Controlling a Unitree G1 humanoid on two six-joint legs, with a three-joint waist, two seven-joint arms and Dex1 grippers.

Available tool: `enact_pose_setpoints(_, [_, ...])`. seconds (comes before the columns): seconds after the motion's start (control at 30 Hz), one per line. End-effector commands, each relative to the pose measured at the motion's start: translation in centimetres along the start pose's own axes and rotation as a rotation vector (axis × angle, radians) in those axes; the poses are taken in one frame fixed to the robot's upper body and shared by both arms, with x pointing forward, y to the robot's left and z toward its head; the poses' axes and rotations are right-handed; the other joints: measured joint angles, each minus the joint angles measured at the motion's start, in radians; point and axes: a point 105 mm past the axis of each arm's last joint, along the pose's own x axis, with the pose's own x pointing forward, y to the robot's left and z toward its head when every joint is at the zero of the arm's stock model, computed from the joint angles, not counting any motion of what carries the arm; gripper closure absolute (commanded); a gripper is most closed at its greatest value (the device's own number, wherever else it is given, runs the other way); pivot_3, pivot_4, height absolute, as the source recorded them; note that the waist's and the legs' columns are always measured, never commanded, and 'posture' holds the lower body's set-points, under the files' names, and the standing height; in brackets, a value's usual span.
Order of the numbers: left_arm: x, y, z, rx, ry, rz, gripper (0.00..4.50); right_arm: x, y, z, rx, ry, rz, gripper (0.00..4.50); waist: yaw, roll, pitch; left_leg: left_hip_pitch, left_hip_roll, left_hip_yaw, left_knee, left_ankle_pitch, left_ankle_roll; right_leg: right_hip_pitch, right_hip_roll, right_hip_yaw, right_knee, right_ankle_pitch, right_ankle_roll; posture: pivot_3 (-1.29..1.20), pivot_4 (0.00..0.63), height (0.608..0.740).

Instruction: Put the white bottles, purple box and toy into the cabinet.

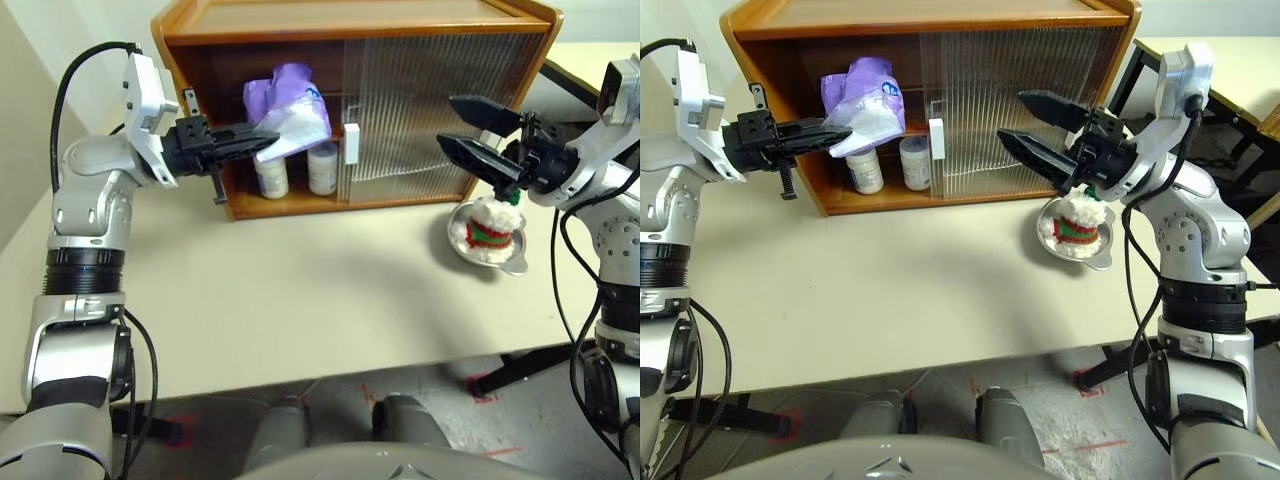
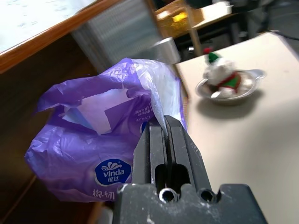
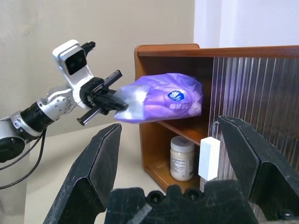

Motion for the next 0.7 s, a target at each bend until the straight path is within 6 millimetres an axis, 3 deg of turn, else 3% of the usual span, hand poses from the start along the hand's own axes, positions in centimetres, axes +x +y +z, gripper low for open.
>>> enact_pose_setpoints(0.03, [0.9, 1.6, -0.5, -0.026, -0.001, 0.112, 4.48, -0.3, 0.2, 0.5, -0.031, -0.012, -0.008, 0.00, 0.003, 0.000, 0.000, 0.000, 0.000, 0.000, 0.000, 0.000, 0.000, 0.000, 0.000, 0.000, 0.000, 0.000, 0.000, 0.01, 0.000, 0.740])
enact_pose_setpoints(0.2, [2.5, 3.0, -1.6, -0.112, 0.010, 0.292, 4.48, -0.4, 0.4, 0.5, -0.032, -0.014, -0.018, 0.00, 0.001, 0.000, 0.000, -0.001, -0.001, 0.000, 0.000, 0.000, 0.000, 0.000, 0.000, 0.001, 0.000, 0.001, 0.002, 0.00, 0.000, 0.740])
enact_pose_setpoints(0.33, [4.0, 3.0, -2.7, -0.198, 0.024, 0.420, 4.48, -0.6, 0.3, 0.6, -0.033, -0.012, -0.023, 0.00, -0.001, 0.000, 0.000, 0.000, -0.001, 0.000, 0.000, 0.000, 0.000, 0.000, 0.000, 0.002, 0.000, 0.001, 0.002, 0.00, 0.000, 0.740])
enact_pose_setpoints(0.7, [5.6, 4.1, -4.4, -0.252, 0.121, 0.730, 4.48, -0.7, 0.2, 0.5, -0.032, -0.014, -0.031, 0.00, -0.001, -0.001, 0.000, 0.000, -0.002, 0.000, 0.000, 0.000, 0.000, 0.000, 0.001, 0.003, 0.000, 0.003, 0.000, 0.00, 0.000, 0.740])
